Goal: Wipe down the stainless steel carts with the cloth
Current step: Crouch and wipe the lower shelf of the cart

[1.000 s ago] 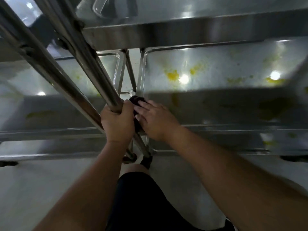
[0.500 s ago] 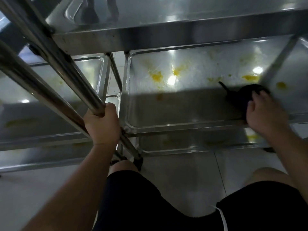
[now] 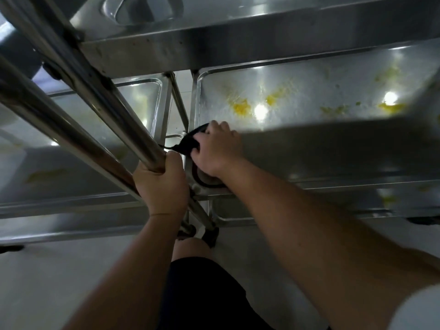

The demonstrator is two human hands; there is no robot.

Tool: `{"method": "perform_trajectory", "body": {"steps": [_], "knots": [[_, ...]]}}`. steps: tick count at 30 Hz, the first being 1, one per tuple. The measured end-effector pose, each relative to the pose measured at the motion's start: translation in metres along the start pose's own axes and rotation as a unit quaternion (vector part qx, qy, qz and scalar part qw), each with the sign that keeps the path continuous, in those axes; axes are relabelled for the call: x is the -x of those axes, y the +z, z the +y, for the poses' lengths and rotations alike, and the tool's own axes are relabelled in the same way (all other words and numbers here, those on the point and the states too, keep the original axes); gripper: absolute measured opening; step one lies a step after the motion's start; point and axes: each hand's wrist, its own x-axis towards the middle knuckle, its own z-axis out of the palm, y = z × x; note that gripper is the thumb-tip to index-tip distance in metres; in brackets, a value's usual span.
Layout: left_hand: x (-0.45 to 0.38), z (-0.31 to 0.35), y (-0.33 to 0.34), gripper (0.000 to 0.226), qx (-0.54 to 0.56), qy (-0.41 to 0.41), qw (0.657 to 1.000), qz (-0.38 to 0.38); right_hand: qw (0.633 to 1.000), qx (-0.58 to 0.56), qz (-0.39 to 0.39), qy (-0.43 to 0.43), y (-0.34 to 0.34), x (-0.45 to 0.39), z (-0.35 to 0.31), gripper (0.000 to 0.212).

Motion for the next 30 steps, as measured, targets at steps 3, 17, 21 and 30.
{"method": "perform_trajectory", "body": {"steps": [3,17,21,30], "knots": [[0.0,-0.001,0.0,0.028,0.003,-0.001,1.0,-0.008,0.998,0.034,0.012,-0.049,0.009,-0.008,-0.007,0.054],[0.005,0.007,0.001,0.035,-0.015,0.023,1.0,0.003,0.928,0.042,0.129,0.346,-0.066,0.046,0.307,0.063],[0.004,0.005,0.003,0.036,-0.006,0.018,1.0,0.006,0.93,0.019,0.134,0.342,-0.062,0.028,0.278,0.055],[0.004,0.005,0.002,0.045,0.001,0.022,1.0,-0.001,0.996,-0.085,-0.014,0.024,0.004,-0.043,0.027,0.056]]}}
